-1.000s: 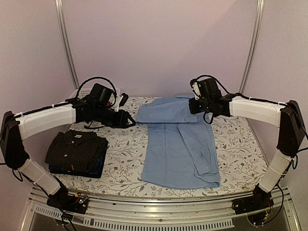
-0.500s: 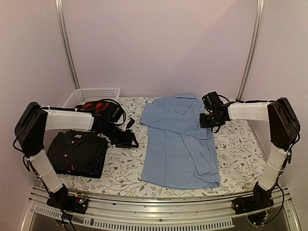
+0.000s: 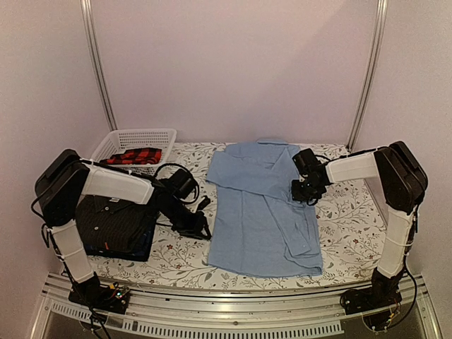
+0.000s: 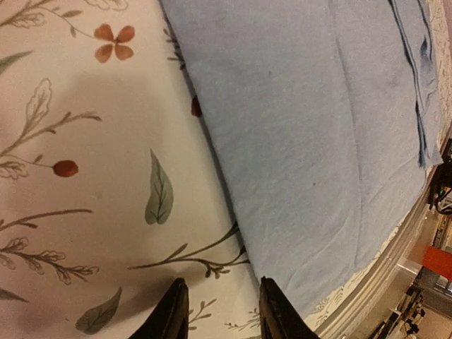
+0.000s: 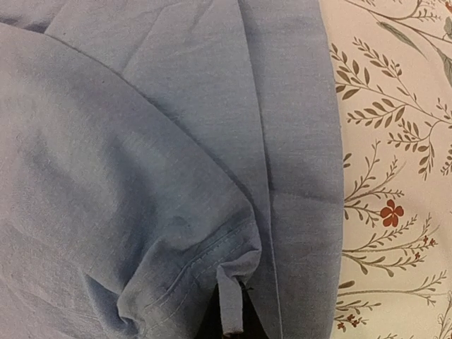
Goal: Fold and stack the long sleeve shirts
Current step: Pick up the 1/3-folded shirt from the center of the board.
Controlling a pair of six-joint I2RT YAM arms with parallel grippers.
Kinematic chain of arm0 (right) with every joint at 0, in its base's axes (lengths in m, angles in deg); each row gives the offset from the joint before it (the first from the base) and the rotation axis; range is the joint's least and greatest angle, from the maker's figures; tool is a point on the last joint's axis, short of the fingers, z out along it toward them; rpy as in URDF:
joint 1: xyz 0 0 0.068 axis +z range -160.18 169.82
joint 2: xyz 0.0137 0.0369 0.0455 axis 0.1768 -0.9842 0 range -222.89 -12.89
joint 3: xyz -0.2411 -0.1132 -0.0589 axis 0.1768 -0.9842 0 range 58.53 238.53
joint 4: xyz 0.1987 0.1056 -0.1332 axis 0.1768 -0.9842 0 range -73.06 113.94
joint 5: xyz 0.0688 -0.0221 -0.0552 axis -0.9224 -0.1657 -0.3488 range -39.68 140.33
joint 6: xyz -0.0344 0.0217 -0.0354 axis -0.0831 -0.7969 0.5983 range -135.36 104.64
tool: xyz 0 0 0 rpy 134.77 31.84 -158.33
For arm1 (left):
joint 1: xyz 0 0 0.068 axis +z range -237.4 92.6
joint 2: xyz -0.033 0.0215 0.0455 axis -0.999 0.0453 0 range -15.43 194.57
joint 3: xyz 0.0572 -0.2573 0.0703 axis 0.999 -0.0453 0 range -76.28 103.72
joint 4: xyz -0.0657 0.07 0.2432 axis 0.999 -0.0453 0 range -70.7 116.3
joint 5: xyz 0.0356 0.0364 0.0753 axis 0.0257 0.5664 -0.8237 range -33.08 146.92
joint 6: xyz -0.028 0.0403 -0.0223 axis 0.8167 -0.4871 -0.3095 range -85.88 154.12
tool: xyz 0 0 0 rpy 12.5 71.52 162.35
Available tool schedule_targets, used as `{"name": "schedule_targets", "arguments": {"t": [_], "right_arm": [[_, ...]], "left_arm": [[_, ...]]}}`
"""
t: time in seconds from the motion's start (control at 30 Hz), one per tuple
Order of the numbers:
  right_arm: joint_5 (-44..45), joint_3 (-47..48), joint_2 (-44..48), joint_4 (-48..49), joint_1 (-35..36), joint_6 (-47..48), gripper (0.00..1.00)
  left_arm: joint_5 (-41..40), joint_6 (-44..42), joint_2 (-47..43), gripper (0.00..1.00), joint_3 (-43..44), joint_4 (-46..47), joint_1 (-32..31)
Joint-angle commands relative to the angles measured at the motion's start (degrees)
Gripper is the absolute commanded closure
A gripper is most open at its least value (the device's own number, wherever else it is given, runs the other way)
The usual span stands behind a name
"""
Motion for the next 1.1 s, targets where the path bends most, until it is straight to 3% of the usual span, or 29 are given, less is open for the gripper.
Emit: {"name": "schedule_targets", "arguments": {"t": [0.0,0.33,0.4,0.53,0.8,1.07], "right_arm": [[-1.14,-1.65,-1.03,-0.27,-0.19,-1.16,1.0],[-2.71,-1.9,-1.38,1.02,-0.17,-1.08,1.0],[-2.91,-1.76,-1.76,1.45,-0.19,-1.14,1.0],[-3.85,-0.84,-2.89,2.03,-0.12,-1.45,1.0],[-8.81,2.23,-7.06,4.78,1.39,-3.69,1.0],[-8.34,5.19,-5.84,1.84,2.68,-5.54,1.0]], "left_arm": [[2.97,0.2,-2.76,0.66,-3.24,-1.01,-2.96],[9.65,3.66,-2.04,0.71,-6.31,2.35,-6.47],[9.82,3.84,-1.32,0.77,-5.96,1.77,-6.64],[9.5,4.42,-1.24,1.0,-6.62,1.15,-5.67],[8.88,2.55,-5.31,1.0,-9.84,-2.43,4.71],[8.86,0.39,-7.5,1.0,-10.04,-6.34,6.36]]}}
